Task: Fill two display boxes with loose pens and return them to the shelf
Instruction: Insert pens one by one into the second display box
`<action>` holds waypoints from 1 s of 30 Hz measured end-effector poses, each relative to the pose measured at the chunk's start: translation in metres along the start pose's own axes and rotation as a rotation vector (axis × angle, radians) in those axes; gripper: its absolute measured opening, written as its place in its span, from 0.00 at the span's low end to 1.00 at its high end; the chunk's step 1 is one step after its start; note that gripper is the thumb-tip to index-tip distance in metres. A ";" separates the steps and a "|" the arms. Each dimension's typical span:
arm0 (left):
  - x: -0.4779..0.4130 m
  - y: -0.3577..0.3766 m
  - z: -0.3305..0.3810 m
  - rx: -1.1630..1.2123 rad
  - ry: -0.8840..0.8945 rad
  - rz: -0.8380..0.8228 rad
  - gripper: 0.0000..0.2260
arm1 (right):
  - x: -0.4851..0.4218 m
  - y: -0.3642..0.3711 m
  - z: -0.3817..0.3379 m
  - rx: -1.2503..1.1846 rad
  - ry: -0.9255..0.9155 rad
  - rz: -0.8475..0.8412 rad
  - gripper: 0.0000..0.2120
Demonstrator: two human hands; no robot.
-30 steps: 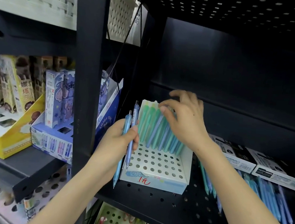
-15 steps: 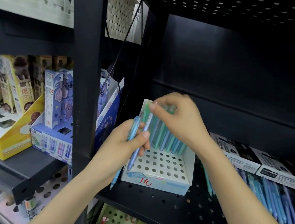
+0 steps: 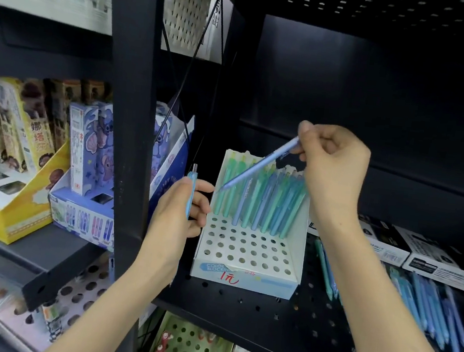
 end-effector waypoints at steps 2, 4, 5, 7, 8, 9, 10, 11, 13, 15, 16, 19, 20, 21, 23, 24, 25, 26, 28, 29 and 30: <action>0.000 -0.003 -0.003 -0.036 -0.004 0.034 0.15 | -0.003 -0.006 0.003 0.011 0.001 0.053 0.09; -0.001 -0.005 -0.006 -0.102 -0.003 0.062 0.14 | 0.000 -0.002 0.003 0.124 -0.045 0.039 0.08; -0.002 -0.005 -0.008 -0.126 -0.007 0.070 0.14 | 0.004 0.003 0.002 0.198 -0.076 0.015 0.08; -0.003 -0.004 -0.012 -0.141 -0.038 0.075 0.14 | 0.013 0.015 0.001 0.324 -0.143 -0.030 0.08; -0.003 -0.003 -0.015 -0.144 -0.058 0.071 0.15 | 0.016 0.021 0.001 0.360 -0.171 -0.044 0.08; -0.004 -0.001 -0.016 -0.148 -0.074 0.062 0.15 | 0.019 0.026 0.002 0.383 -0.194 -0.055 0.09; -0.004 0.000 -0.018 -0.150 -0.085 0.052 0.15 | 0.020 0.030 0.004 0.399 -0.216 -0.059 0.09; -0.004 0.001 -0.018 -0.143 -0.093 0.043 0.15 | 0.021 0.034 0.006 0.411 -0.240 -0.061 0.09; -0.004 0.003 -0.019 -0.122 -0.110 0.021 0.15 | 0.021 0.039 0.009 0.433 -0.277 -0.067 0.10; -0.001 0.007 -0.018 -0.107 -0.124 -0.011 0.15 | 0.020 0.042 0.013 0.472 -0.282 -0.085 0.10; 0.001 0.009 -0.017 -0.101 -0.131 -0.029 0.15 | 0.019 0.042 0.015 0.492 -0.281 -0.090 0.10; 0.008 0.017 -0.017 -0.073 -0.141 -0.102 0.15 | 0.017 0.037 0.019 0.564 -0.338 -0.044 0.10; 0.010 0.019 -0.017 -0.064 -0.141 -0.124 0.15 | 0.017 0.034 0.020 0.585 -0.357 -0.023 0.10; 0.011 0.020 -0.017 -0.059 -0.139 -0.140 0.15 | 0.016 0.032 0.021 0.601 -0.360 -0.020 0.09; 0.011 0.021 -0.015 -0.066 -0.129 -0.157 0.14 | 0.016 0.033 0.025 0.629 -0.339 -0.069 0.08; 0.011 0.021 -0.015 -0.070 -0.121 -0.158 0.14 | 0.016 0.035 0.026 0.644 -0.332 -0.100 0.08; 0.010 0.021 -0.014 -0.073 -0.113 -0.157 0.14 | 0.018 0.037 0.027 0.659 -0.333 -0.127 0.08; 0.010 0.021 -0.014 -0.076 -0.104 -0.155 0.13 | 0.019 0.040 0.027 0.674 -0.341 -0.151 0.09; 0.008 0.020 -0.012 -0.085 -0.085 -0.153 0.12 | 0.021 0.045 0.028 0.705 -0.358 -0.190 0.09; 0.007 0.020 -0.011 -0.088 -0.073 -0.153 0.11 | 0.021 0.046 0.027 0.717 -0.356 -0.205 0.09; 0.006 0.019 -0.010 -0.095 -0.055 -0.154 0.11 | 0.020 0.045 0.027 0.722 -0.346 -0.214 0.10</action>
Point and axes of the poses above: each hand's wrist, its own x-axis away from the middle knuckle, its own y-axis out of the palm, z = x × y, the point moved 6 cm from there along -x, towards the middle knuckle, and after that the axes turned 9 degrees about y, right-handed, at the moved point
